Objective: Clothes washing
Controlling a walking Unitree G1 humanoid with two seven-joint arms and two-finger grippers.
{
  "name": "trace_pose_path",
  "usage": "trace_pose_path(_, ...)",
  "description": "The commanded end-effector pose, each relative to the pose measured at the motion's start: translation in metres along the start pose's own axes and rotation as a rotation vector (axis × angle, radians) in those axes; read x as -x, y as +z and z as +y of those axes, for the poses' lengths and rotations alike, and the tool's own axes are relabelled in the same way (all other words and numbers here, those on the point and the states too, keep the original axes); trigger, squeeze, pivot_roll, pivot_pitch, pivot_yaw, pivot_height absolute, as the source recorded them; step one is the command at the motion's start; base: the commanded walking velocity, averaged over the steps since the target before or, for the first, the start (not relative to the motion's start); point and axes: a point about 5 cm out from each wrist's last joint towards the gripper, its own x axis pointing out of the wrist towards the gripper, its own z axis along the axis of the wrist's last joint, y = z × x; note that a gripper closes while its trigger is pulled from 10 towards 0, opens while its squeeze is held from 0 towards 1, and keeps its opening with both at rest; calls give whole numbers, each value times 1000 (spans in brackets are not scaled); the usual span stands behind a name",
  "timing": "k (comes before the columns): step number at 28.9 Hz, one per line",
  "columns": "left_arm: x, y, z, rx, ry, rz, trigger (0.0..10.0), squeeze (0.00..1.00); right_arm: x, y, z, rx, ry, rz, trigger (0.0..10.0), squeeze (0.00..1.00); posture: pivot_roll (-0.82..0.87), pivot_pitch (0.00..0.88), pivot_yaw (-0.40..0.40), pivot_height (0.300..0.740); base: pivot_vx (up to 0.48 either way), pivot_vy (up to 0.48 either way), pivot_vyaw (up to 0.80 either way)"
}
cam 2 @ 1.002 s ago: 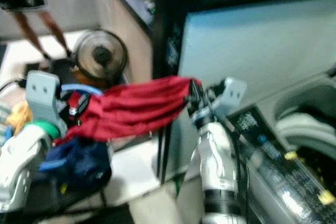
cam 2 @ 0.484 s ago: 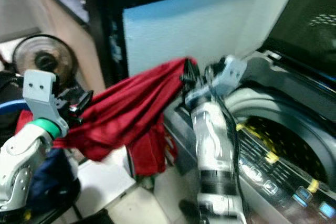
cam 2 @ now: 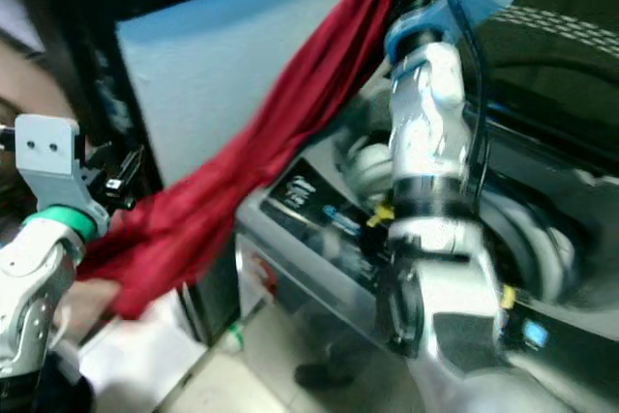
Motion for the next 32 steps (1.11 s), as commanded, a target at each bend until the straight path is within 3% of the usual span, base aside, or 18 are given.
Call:
trace_pose_path(1, 0, 0, -8, 3, -40, 1, 10000, 0, 13, -25, -3, 3, -3, 88, 10000, 0, 197, 0, 7, 740, 0, 0, -800)
trace_pose_path(2, 0, -1, -9, 1, -44, 4, 10000, 0, 21, -38, -2, 6, 4, 130, 10000, 0, 197, 0, 7, 740, 0, 0, -800)
trace_pose_path(4, 0, -1, -9, 1, -44, 4, 10000, 0, 21, -38, -2, 6, 4, 130, 10000, 0, 197, 0, 7, 740, 0, 0, -800)
trace_pose_path(9, 0, -2, -11, -21, -75, 12, 10000, 0, 44, -68, -2, -4, 3, 238, 10000, 0, 201, 2, 18, 740, 0, 0, -800)
trace_pose_path(19, 0, -2, -14, 6, -96, 16, 10000, 0, 42, -71, -12, 2, -23, 245, 10000, 0, 193, 1, 28, 740, 0, 0, -800)
trace_pose_path(32, 1, 2, -11, 13, -70, -14, 10000, 0, 48, -80, -6, 8, 12, 282, 10000, 0, 197, 0, 8, 740, 0, 0, -800)
